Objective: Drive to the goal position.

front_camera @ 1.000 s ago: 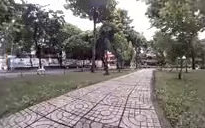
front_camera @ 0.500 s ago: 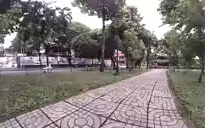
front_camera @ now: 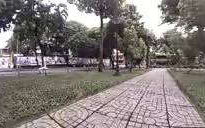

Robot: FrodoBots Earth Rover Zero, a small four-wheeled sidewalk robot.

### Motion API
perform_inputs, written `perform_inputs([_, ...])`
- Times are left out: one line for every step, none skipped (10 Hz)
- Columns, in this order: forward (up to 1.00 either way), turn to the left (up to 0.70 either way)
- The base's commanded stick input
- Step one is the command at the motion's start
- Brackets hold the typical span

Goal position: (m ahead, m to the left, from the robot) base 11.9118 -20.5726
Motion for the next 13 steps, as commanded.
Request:
perform_inputs([1.0, -0.27])
perform_inputs([1.0, -0.27])
perform_inputs([1.0, -0.27])
perform_inputs([1.0, -0.27])
perform_inputs([1.0, -0.27])
perform_inputs([1.0, -0.27])
perform_inputs([1.0, -0.27])
perform_inputs([1.0, -0.27])
perform_inputs([1.0, -0.27])
perform_inputs([1.0, -0.27])
perform_inputs([1.0, -0.27])
perform_inputs([1.0, -0.27])
perform_inputs([1.0, -0.27])
